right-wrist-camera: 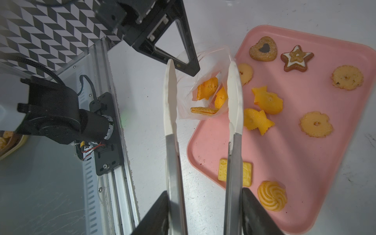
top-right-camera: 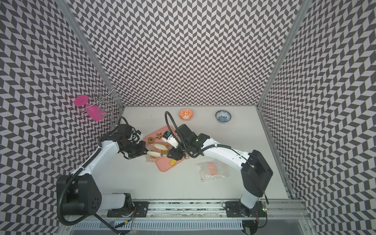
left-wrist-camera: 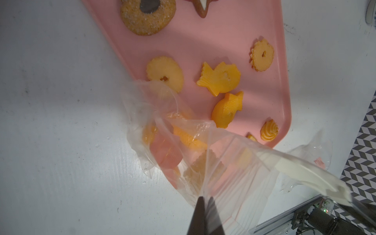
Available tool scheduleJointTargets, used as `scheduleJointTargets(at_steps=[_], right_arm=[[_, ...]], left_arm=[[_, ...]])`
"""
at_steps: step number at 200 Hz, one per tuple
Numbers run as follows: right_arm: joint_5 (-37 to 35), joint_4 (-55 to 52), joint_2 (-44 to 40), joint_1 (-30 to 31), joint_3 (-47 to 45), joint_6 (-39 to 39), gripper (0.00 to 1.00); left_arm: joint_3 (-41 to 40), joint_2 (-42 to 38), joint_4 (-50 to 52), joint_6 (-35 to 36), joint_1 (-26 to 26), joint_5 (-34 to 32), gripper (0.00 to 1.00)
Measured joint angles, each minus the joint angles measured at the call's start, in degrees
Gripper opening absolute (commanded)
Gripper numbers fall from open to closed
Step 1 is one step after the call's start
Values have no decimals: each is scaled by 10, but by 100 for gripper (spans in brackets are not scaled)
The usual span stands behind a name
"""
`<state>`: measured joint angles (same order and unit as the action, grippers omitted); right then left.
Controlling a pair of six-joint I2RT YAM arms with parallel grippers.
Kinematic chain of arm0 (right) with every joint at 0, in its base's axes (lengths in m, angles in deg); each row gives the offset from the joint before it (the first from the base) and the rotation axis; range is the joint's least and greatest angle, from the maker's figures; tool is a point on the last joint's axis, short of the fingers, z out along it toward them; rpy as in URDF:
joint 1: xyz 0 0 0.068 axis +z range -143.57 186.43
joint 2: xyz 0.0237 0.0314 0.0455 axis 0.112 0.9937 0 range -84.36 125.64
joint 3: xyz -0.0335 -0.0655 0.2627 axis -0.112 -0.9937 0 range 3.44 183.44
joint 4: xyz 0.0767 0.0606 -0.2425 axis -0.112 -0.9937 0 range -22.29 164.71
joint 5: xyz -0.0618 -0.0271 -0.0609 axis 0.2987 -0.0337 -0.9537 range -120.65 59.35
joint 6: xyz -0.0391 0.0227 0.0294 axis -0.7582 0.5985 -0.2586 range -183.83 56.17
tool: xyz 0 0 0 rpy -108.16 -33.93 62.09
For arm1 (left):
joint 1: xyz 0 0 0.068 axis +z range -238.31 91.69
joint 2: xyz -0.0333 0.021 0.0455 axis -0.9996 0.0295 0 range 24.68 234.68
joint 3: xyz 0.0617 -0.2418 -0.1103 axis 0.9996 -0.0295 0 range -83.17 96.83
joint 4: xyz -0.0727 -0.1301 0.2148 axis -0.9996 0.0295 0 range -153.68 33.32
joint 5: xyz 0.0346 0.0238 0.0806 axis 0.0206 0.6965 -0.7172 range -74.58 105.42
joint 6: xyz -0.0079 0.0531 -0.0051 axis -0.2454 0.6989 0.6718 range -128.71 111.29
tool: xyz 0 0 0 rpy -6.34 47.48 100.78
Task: Put the cookies into a resealable bag to prevent moisture
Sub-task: Place the cookie in the ziploc bag, then pick up the cookie from the tray.
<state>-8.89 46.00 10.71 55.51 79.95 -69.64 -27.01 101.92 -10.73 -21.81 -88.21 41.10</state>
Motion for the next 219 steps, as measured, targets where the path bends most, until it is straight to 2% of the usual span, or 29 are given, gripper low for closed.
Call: scheduleJointTargets(at_steps=[36, 57, 93, 128, 181, 219], right_arm=[[-32, 8, -90, -55, -47, -20, 52], [-68, 5, -106, -68, -67, -61, 54], [-106, -9, -39, -46, -65, -134, 59], [-124, 0, 12, -17, -72, -185, 59], [-145, 6, 82, -12, -36, -205, 58], [-154, 7, 102, -8, -9, -207, 57]], left_arm=[[0, 0, 0, 0, 7, -3, 0], [0, 0, 0, 1, 7, -4, 0], [0, 0, 1, 2, 7, -5, 0], [0, 0, 2, 2, 7, -5, 0], [-1, -5, 3, 2, 8, -5, 0], [-1, -5, 3, 5, 8, -5, 0]])
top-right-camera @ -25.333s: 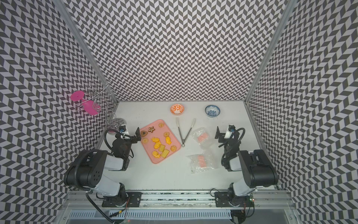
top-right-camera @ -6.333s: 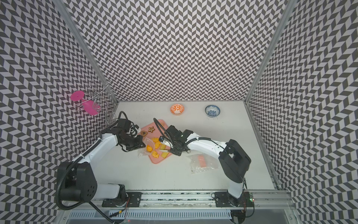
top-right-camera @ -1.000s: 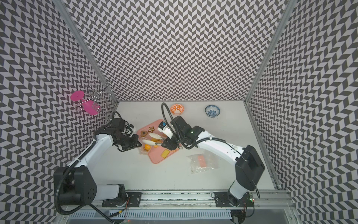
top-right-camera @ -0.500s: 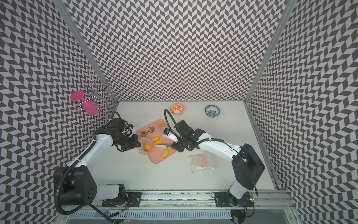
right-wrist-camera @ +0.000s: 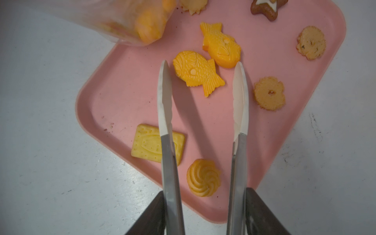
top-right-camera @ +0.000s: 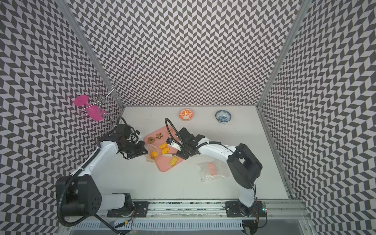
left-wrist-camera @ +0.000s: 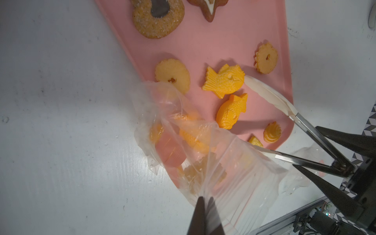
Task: Put the cookies into a resealable bag to prevent moisture
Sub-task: Pick up the cookie from the tray.
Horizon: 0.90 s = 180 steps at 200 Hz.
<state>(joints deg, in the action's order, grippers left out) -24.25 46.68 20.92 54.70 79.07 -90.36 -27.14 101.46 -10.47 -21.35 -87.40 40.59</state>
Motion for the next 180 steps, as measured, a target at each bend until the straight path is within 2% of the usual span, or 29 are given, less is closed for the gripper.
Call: scheduleJointTargets(at_steps=[23, 69, 121, 180], right_arm=[[-3, 0, 7, 5, 10, -1, 55], [-5, -8, 14, 9, 14, -5, 43], [-10, -14, 12, 9, 14, -2, 39], [-10, -34, -47, 0, -7, 16, 34]], left_arm=[[0, 0, 0, 0, 0, 0, 0], [-3, 0, 0, 2, 0, 0, 0], [-4, 0, 0, 2, 0, 0, 0], [-4, 5, -3, 2, 0, 0, 0]])
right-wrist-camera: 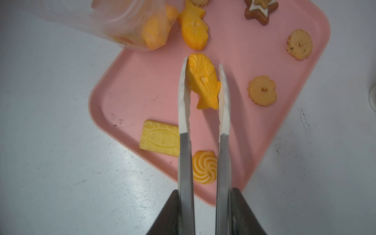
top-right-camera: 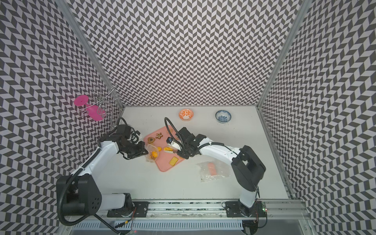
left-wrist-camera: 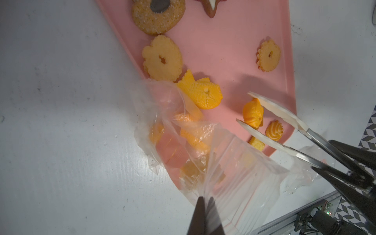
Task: Put the cookies into a resealable bag to prevent moisture
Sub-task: Pick up the cookie from the tray, then place the cookie in the ziploc bag.
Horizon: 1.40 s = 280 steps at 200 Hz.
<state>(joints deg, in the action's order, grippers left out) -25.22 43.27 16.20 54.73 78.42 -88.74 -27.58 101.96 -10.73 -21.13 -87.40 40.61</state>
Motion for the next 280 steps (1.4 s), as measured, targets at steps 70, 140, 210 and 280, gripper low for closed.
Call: scheduleJointTargets(at_steps=[70, 140, 210, 280], right_arm=[[110, 23, -83, -11, -2, 90, 33], [220, 116, -68, 3, -35, 188, 39], [224, 118, -52, 3, -32, 190, 49], [171, 108, -120, -86, -53, 148, 49]], left_arm=[[0, 6, -2, 0, 0, 2, 0], [0, 6, -2, 0, 0, 7, 0], [0, 6, -2, 0, 3, 9, 0], [0, -2, 0, 0, 32, -17, 0]])
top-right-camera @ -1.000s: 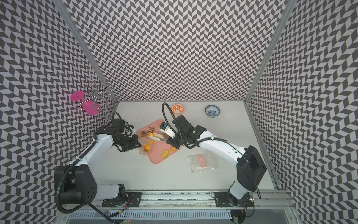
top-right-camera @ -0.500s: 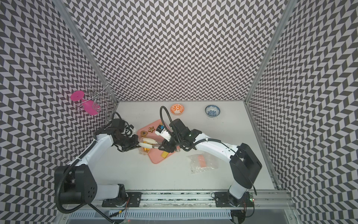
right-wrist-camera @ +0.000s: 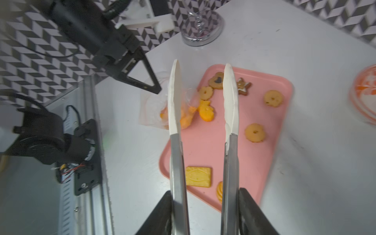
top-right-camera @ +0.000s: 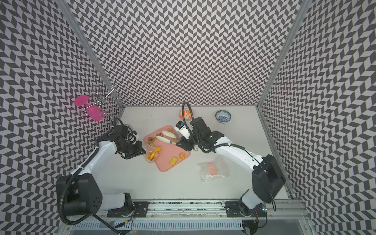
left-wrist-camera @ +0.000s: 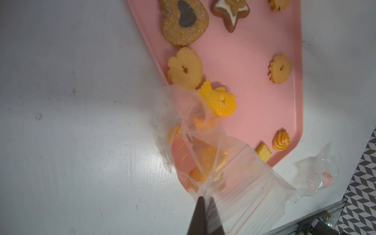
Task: Put the cookies into a resealable bag to prevent moisture
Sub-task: Place the cookie in the ziploc bag, then pick up the cookie from the tray.
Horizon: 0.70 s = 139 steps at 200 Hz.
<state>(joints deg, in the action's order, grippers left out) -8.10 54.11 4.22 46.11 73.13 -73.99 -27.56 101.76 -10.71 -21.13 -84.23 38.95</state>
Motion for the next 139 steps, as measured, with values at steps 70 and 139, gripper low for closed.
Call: scheduleJointTargets(at_steps=[70, 139], right_arm=[[-63, -38, 123, 42, 42, -153, 53], [-91, -45, 227, 73, 113, -206, 53]], left_arm=[[0, -39, 19, -5, 3, -27, 0], [0, -46, 26, -7, 3, -44, 0]])
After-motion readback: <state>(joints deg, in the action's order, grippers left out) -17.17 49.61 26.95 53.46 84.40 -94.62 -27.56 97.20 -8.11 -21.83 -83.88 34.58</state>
